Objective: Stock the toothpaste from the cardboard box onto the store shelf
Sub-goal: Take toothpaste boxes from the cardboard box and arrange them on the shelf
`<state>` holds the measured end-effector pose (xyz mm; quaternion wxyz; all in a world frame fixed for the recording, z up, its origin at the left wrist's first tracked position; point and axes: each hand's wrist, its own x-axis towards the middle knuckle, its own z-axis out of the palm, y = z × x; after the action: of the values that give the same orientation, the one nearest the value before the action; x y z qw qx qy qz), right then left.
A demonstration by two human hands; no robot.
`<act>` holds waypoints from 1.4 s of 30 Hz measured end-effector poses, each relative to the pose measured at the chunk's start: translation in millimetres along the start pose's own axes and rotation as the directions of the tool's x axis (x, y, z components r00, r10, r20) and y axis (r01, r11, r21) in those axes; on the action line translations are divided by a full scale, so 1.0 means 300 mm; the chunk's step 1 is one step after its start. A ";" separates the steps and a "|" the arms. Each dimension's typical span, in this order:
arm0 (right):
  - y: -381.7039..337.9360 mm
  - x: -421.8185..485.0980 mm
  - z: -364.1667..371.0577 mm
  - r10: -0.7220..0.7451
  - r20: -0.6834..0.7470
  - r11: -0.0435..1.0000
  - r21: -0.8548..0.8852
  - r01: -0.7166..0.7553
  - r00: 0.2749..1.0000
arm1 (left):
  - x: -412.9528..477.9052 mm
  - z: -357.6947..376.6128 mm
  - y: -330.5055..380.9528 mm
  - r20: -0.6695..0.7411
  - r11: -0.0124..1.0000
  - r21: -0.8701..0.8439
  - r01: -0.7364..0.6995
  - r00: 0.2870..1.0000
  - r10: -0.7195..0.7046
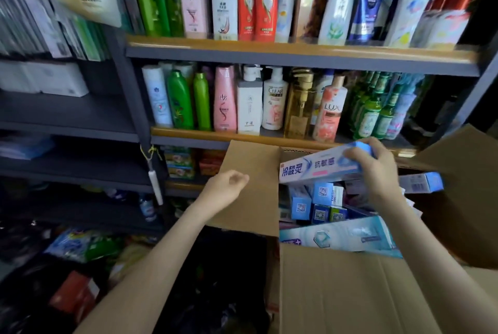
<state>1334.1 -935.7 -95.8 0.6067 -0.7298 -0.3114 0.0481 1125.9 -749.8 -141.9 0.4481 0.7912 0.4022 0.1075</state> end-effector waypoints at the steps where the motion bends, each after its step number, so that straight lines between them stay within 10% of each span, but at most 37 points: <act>1: -0.004 0.005 -0.025 0.018 0.001 0.996 0.090 -0.018 1.000 | -0.003 0.003 0.008 -0.032 0.995 -0.104 0.006 0.999 -0.010; 7: -0.033 -0.035 -0.028 0.141 0.057 0.845 0.514 -0.151 0.988 | -0.022 -0.005 0.064 0.057 0.885 -0.465 0.007 0.998 0.022; 13: -0.029 -0.066 0.090 0.254 0.214 0.789 0.518 -0.330 0.943 | -0.040 -0.026 0.049 0.058 0.769 -0.637 0.050 0.998 -0.018; 17: 0.039 -0.030 0.131 0.219 0.148 0.976 -0.022 -0.219 0.964 | -0.047 -0.076 0.000 -0.050 0.682 -0.731 0.036 0.993 -0.106; 20: 0.129 0.014 0.136 0.234 0.112 0.778 -0.617 -0.117 0.966 | -0.059 -0.093 -0.037 -0.100 0.631 -0.775 0.029 0.981 -0.168; 23: 0.179 0.023 0.180 0.448 0.179 0.630 -0.758 -0.167 0.876 | -0.069 -0.104 -0.055 -0.134 0.611 -0.791 0.028 0.967 -0.218; 27: 0.202 0.016 0.222 0.375 0.147 0.575 -0.812 -0.105 0.915 | -0.083 -0.116 -0.071 -0.161 0.588 -0.809 0.004 0.960 -0.227; 36: 0.083 -0.022 0.045 -0.154 -0.152 0.876 -0.478 0.064 0.976 | -0.108 -0.125 -0.121 -0.164 0.522 -0.853 -0.012 0.956 -0.245; 42: 0.016 -0.076 -0.050 -0.083 -0.315 0.995 -0.086 0.059 0.945 | -0.130 -0.123 -0.137 -0.200 0.472 -0.880 -0.048 0.940 -0.278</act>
<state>1324.4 -960.7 -103.4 0.6222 -0.7388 -0.2372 -0.1040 1058.7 -744.1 -145.7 0.7236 0.3940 0.4097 0.3915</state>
